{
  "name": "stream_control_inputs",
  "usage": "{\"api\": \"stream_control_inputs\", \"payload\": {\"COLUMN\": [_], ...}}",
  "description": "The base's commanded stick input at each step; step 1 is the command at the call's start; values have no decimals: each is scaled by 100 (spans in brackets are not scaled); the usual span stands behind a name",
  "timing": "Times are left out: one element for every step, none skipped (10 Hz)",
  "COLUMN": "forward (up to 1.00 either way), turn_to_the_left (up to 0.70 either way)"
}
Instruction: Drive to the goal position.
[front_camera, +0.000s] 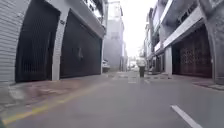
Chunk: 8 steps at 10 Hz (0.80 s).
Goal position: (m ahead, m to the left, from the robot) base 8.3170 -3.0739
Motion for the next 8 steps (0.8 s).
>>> {"api": "stream_control_inputs", "payload": {"forward": [85,85,85,85,85,85,85,85], "turn_to_the_left": [-8,-20,-28,-34,-34,-34,-27,-17]}}
